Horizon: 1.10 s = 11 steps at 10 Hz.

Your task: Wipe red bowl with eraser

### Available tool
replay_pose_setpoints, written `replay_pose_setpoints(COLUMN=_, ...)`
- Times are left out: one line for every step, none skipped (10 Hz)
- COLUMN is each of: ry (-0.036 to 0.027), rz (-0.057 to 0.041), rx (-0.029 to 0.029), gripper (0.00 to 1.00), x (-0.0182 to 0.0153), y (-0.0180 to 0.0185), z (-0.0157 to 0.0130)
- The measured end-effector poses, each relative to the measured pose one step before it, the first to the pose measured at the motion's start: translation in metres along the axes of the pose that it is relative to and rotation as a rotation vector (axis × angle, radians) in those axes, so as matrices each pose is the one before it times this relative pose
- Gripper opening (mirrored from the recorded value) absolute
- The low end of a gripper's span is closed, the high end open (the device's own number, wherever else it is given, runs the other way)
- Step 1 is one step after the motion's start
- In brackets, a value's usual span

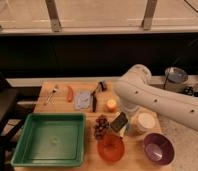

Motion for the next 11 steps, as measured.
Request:
replay_pose_setpoints(ry=-0.00442, rz=-0.00016, rx=-0.00420, gripper=0.00, x=-0.00629, y=0.00578, z=0.00616)
replay_pose_setpoints(ry=-0.00572, rz=-0.00011, rx=0.00150, gripper=0.00, x=-0.00807, y=0.00416, z=0.00626)
replay_pose_setpoints(ry=-0.00363, rz=0.00454, rx=0.00175, gripper=0.00, x=-0.00830, y=0.00664, z=0.00539)
replay_pose_setpoints(ry=-0.00328, rz=0.00743, rx=0.00280, gripper=0.00, x=-0.00597, y=0.00560, z=0.00364)
replay_pose_setpoints(ry=-0.00678, rz=0.00521, rx=0.00321, gripper=0.00, x=-0.00756, y=0.00295, z=0.00514)
replay_pose_setpoints(ry=-0.01184, rz=0.00978, rx=0.00396, gripper=0.00, x=-0.00442, y=0.00113, z=0.00493)
replay_pose_setpoints(ry=-0.01535, rz=0.02198, rx=-0.00373, gripper=0.00, x=-0.00366, y=0.00436, z=0.00804)
replay_pose_setpoints(ry=-0.01495, rz=0.01525, rx=-0.00567, gripper=0.00, x=-0.00547, y=0.00104, z=0.00837)
replay_pose_setpoints(ry=-0.01468, rz=0.01438, rx=-0.01020, gripper=0.00, x=-0.00509, y=0.00097, z=0.01072)
replay_pose_setpoints(ry=-0.01984, rz=0.02084, rx=-0.01639, gripper=0.00, x=-0.00446, y=0.00264, z=0.01449)
replay_pose_setpoints(ry=-0.02361, rz=0.01306, rx=-0.01386, gripper=0.00, x=-0.00419, y=0.00177, z=0.00900)
